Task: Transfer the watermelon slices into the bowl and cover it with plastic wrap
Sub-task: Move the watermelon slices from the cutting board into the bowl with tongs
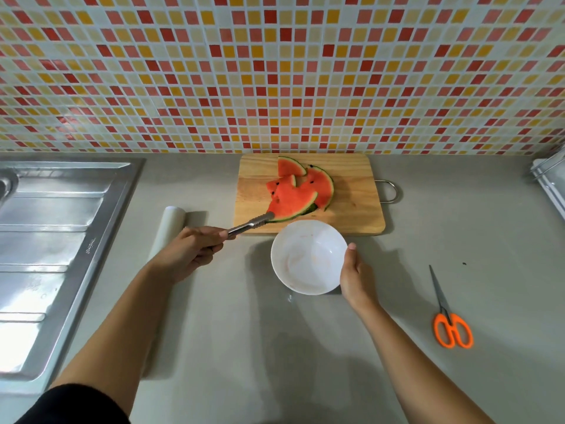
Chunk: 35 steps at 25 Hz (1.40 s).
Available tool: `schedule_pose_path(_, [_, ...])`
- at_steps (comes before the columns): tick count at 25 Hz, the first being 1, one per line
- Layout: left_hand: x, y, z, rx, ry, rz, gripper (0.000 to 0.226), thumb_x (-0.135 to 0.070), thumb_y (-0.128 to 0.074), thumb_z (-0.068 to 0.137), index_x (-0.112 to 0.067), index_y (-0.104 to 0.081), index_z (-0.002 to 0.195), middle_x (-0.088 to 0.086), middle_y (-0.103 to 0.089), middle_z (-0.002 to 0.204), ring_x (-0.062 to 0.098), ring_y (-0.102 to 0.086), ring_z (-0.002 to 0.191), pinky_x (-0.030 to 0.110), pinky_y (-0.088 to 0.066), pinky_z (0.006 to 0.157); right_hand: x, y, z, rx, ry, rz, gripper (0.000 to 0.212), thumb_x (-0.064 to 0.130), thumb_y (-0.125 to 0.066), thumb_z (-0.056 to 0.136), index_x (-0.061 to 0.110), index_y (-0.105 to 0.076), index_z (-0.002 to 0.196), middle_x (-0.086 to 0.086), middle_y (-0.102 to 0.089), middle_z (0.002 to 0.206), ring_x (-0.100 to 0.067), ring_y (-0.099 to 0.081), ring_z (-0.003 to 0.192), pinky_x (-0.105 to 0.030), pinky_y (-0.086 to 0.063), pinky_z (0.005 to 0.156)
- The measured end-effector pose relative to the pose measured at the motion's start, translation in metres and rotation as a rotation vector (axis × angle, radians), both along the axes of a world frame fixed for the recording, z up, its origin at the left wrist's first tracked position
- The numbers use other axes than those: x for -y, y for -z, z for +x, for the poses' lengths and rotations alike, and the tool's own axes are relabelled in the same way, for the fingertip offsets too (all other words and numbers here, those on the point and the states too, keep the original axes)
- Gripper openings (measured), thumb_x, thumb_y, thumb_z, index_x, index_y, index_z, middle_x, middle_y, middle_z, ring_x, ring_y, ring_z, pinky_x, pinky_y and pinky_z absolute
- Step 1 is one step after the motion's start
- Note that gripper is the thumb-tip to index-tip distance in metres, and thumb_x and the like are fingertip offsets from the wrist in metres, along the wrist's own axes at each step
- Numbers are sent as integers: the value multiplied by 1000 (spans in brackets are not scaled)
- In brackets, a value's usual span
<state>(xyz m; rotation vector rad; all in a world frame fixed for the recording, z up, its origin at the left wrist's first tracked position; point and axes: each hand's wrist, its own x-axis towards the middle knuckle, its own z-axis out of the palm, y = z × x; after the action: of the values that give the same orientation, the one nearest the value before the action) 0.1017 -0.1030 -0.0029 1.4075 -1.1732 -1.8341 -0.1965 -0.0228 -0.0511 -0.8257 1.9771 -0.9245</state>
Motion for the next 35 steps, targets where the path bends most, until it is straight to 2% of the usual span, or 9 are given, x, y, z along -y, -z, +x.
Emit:
schedule_pose_path(3, [-13,-16,5,137,171,-14,16,-15,-62,85,-6,-74,90,-5,-39,56,8,-24,47,14,-22,41,0,1,2,-8,24,8,43,50,-21,95,25,-55,85,15,-50,71,-7,-48,67,-29,-36,74])
schedule_pose_path(6, [-13,-29,-12,373,338,-68,13,-17,-65,86,-11,-76,84,-5,-44,55,10,-29,49,19,-23,44,0,1,2,-16,22,0,47,49,-22,95,20,-58,92,8,-52,77,-14,-49,73,-29,-35,75])
schedule_pose_path(12, [4,-51,-62,673,356,-172,12,-22,-68,81,-19,-74,71,-2,-55,58,11,-38,46,19,-31,44,2,-1,-3,-88,-56,-13,44,44,-21,96,21,-51,74,12,-52,66,-2,-49,64,-30,-36,67])
schedule_pose_path(16, [-3,-68,-78,1006,560,-465,24,-36,-60,86,-15,-72,83,-2,-63,75,14,-55,71,25,-43,62,2,2,-3,-107,-71,-37,43,42,-21,97,19,-53,80,7,-53,69,-15,-51,69,-29,-36,70])
schedule_pose_path(19, [-17,-73,-81,1185,629,-692,29,-39,-52,90,-13,-58,77,4,-61,79,23,-53,73,31,-42,66,2,3,-2,-95,-54,-77,43,37,-23,98,16,-54,78,-1,-59,76,-22,-55,76,-28,-36,71])
schedule_pose_path(23, [-36,-66,-80,1010,643,-858,29,-36,-55,90,-18,-62,113,5,-65,95,27,-59,89,33,-45,72,3,2,-3,-125,-74,-63,42,37,-23,98,16,-52,76,2,-55,71,-23,-53,74,-29,-35,69])
schedule_pose_path(26, [-53,-47,-86,966,726,-927,44,-35,-53,93,-19,-48,134,8,-60,106,29,-59,95,40,-48,78,3,0,-3,-155,-93,-59,42,38,-22,98,16,-51,77,6,-51,67,-22,-50,72,-30,-34,67])
schedule_pose_path(31, [-57,-22,-95,1122,673,-1065,46,-33,-48,95,-12,-42,136,11,-57,103,32,-58,93,41,-47,70,3,-2,-4,-176,-106,-50,41,38,-22,98,16,-52,78,5,-50,68,-21,-47,71,-30,-33,66])
schedule_pose_path(35, [-48,-33,-82,830,550,-1058,40,-27,-61,89,-12,-56,126,11,-65,95,31,-64,83,40,-52,71,3,-2,-6,-174,-107,-45,41,36,-23,98,15,-50,75,3,-50,67,-22,-48,71,-30,-32,66])
